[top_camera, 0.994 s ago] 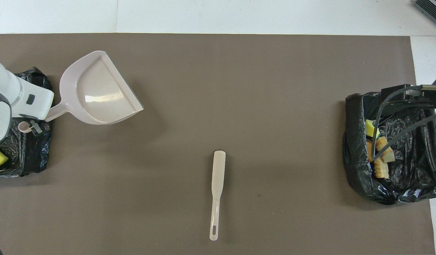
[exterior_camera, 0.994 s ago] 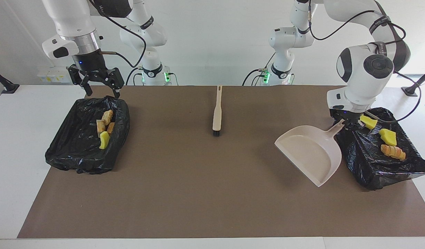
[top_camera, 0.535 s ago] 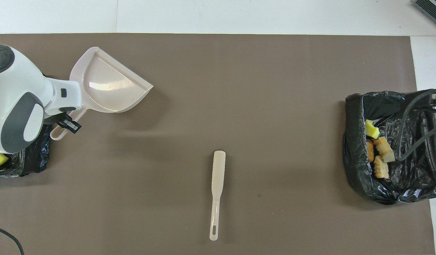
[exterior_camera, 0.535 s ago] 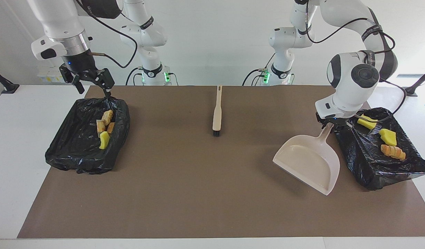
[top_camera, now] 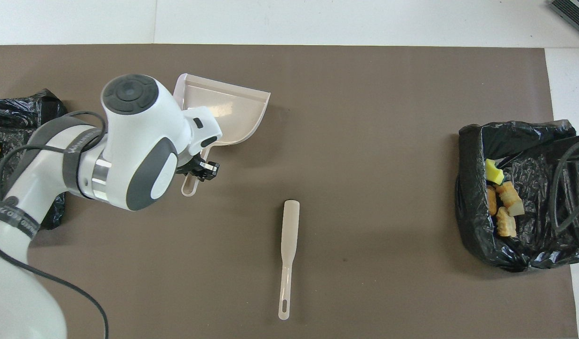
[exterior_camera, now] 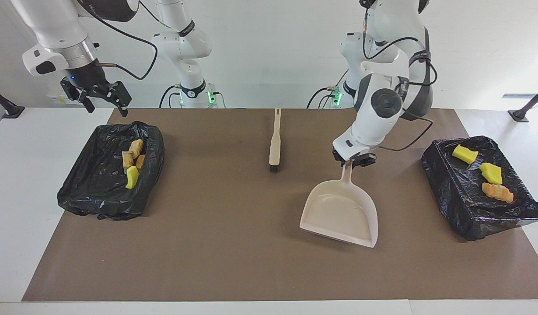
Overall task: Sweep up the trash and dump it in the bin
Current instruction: 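Carry the empty dustpan back to the table center with the left gripper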
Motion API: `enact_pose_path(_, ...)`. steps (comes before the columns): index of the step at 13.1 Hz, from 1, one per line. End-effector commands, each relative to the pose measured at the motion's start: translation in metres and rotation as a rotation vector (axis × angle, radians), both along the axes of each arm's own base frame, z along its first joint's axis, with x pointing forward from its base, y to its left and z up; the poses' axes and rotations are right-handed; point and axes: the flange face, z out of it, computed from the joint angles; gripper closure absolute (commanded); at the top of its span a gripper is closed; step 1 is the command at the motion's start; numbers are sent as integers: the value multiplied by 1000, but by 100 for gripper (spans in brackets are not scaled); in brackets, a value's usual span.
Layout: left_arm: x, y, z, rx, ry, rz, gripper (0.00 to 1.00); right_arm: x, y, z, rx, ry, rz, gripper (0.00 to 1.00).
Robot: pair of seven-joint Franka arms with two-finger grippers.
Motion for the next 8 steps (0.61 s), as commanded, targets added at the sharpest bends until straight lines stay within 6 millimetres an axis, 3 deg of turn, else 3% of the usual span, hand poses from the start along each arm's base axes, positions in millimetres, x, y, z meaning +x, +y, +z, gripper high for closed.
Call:
enact_pose_path(1,2,-46,-10,5,-13,81,100,-7,-3,3,5,6,15,0)
enact_pose_path(3,-6,-72,-22,3,-29,102,100,-9,0,2,9,18,21,0)
enact_pose_path(5,-7,-108,-55,13,-46,172,100,-9,6,2,14,21,32,0)
enact_pose_path(7,5,-105,-54,-8,-77,195,100,-11,19,-1,8,30,52,0)
enact_pose_path(8,8,-105,-45,-26,-100,210,19,-13,30,-2,6,34,72,0)
